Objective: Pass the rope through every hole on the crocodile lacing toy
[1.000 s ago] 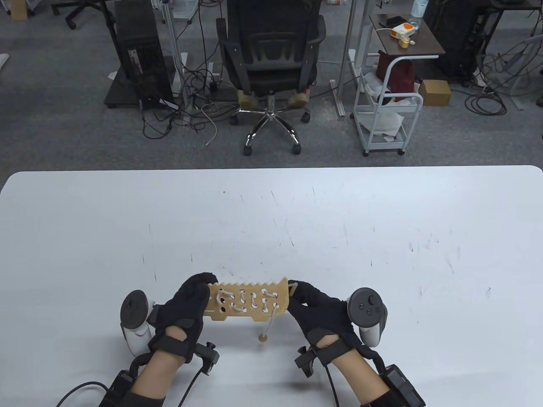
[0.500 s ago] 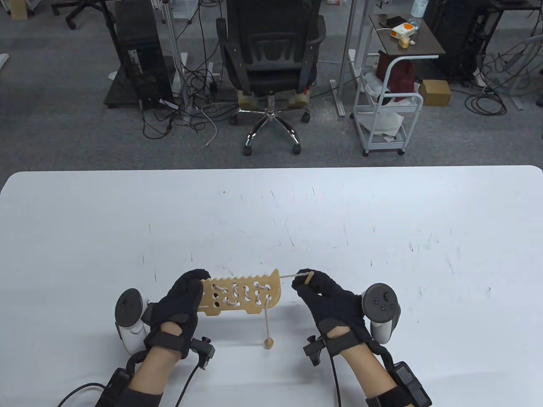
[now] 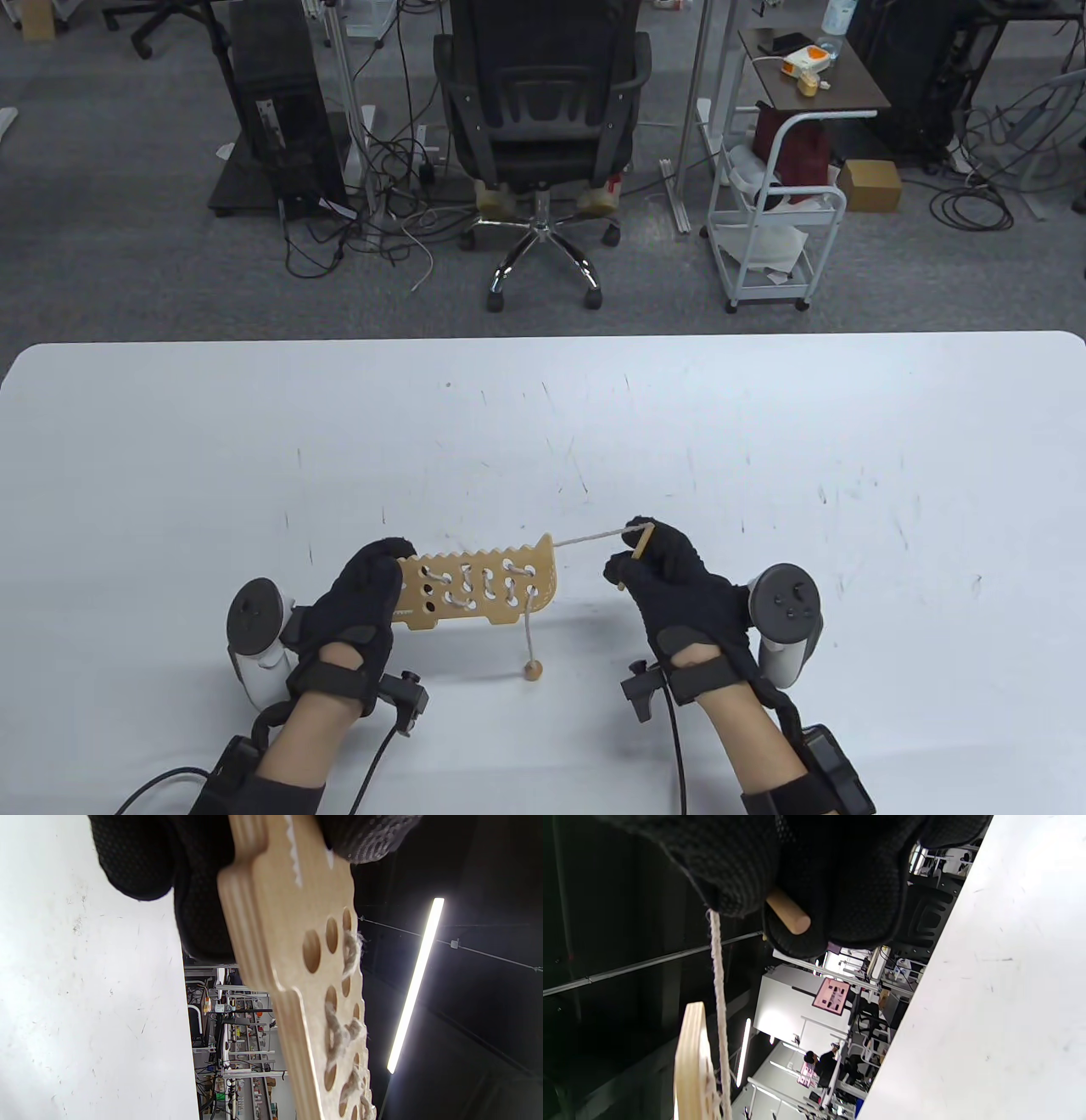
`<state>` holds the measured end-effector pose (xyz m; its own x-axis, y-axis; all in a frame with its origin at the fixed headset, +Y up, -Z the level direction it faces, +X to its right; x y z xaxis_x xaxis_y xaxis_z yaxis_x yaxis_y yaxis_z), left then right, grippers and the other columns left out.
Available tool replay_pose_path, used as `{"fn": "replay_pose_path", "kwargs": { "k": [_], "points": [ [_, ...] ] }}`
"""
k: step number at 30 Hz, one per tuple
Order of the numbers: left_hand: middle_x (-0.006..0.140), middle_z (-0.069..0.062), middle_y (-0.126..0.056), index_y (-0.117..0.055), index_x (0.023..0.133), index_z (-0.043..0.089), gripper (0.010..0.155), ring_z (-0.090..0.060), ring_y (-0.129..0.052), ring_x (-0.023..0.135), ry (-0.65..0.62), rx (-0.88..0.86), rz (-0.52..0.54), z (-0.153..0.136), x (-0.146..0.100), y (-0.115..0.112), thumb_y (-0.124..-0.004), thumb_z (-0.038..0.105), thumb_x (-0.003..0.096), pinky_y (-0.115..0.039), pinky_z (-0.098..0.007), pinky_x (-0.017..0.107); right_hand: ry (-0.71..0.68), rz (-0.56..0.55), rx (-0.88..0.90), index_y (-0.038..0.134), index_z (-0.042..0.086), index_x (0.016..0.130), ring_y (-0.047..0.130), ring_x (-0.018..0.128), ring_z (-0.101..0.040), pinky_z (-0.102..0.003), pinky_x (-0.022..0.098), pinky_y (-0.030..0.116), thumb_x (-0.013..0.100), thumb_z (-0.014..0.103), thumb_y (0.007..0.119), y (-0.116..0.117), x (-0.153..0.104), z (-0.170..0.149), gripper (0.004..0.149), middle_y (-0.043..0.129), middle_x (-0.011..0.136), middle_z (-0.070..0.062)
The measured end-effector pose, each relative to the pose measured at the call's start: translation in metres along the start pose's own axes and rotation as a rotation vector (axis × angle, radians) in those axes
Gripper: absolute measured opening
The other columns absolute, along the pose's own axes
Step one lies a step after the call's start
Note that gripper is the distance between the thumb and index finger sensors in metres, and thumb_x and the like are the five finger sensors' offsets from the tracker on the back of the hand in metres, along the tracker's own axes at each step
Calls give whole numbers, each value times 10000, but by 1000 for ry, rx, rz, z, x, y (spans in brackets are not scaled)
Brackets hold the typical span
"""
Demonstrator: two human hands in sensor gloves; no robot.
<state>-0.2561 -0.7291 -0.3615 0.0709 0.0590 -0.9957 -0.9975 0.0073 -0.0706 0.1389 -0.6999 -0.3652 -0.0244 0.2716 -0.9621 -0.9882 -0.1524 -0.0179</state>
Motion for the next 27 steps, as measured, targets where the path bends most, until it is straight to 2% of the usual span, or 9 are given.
{"fn": "replay_pose_path", "kwargs": {
  "k": [5, 8, 13, 17, 20, 23, 27],
  "points": [
    [702, -1, -953, -744, 908, 256, 507, -179, -1065, 494, -12, -3, -27, 4, -2, -7, -715, 453, 442, -816, -447, 567, 27, 21, -15, 735, 206, 894, 955, 669, -416, -657, 615, 568, 455, 247, 817, 6, 0, -7, 449, 959, 789, -103],
    [702, -1, -953, -745, 908, 257, 507, -180, -1065, 493, -20, -2, -44, 6, -3, -11, -716, 453, 441, -815, -448, 567, 38, 40, 27, 802, 176, 863, 912, 701, -434, -663, 618, 537, 475, 319, 803, 10, -1, -11, 414, 928, 829, -145],
    [701, -4, -954, -746, 908, 255, 506, -183, -1064, 494, -37, 18, -84, 10, -6, -21, -718, 454, 443, -814, -449, 567, 41, 68, -25, 804, 144, 858, 898, 651, -368, -657, 627, 519, 472, 308, 811, 17, -3, -11, 420, 902, 779, -133],
    [702, -3, -953, -746, 907, 257, 506, -182, -1065, 495, -41, 15, -114, 12, -8, -29, -719, 455, 443, -814, -450, 567, 40, 76, -39, 636, 146, 970, 943, 612, -342, -648, 624, 543, 459, 267, 844, 20, -4, -11, 565, 934, 715, -78],
    [700, -3, -955, -747, 907, 256, 507, -181, -1066, 493, -48, 18, -137, 13, -10, -35, -719, 455, 442, -815, -449, 567, 40, 74, -49, 577, 177, 1005, 961, 608, -338, -641, 623, 554, 451, 260, 859, 20, -4, -11, 627, 955, 693, -62],
    [700, -4, -955, -748, 907, 255, 506, -183, -1065, 493, -51, 21, -162, 14, -11, -40, -720, 455, 442, -815, -450, 566, 35, 117, -62, 664, 230, 966, 975, 625, -353, -638, 623, 559, 466, 278, 846, 25, -4, -13, 534, 985, 699, -46],
    [700, -4, -955, -747, 907, 255, 506, -184, -1066, 492, -52, 24, -181, 14, -11, -43, -721, 454, 442, -815, -451, 567, 35, 114, -50, 794, 226, 884, 974, 641, -385, -642, 616, 565, 467, 296, 835, 29, -5, -15, 425, 1018, 709, -59]
  ]
}}
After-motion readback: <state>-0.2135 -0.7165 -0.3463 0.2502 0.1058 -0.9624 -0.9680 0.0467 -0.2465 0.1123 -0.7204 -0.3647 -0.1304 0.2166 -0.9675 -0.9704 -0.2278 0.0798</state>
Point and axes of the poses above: the tracker on the back of each hand, its own z axis roughly to the thumb side, its own x axis roughly from the wrist to the fingertips, y = z × x, the point moved 5 cm from there along x, roughly from the wrist to the fingertips
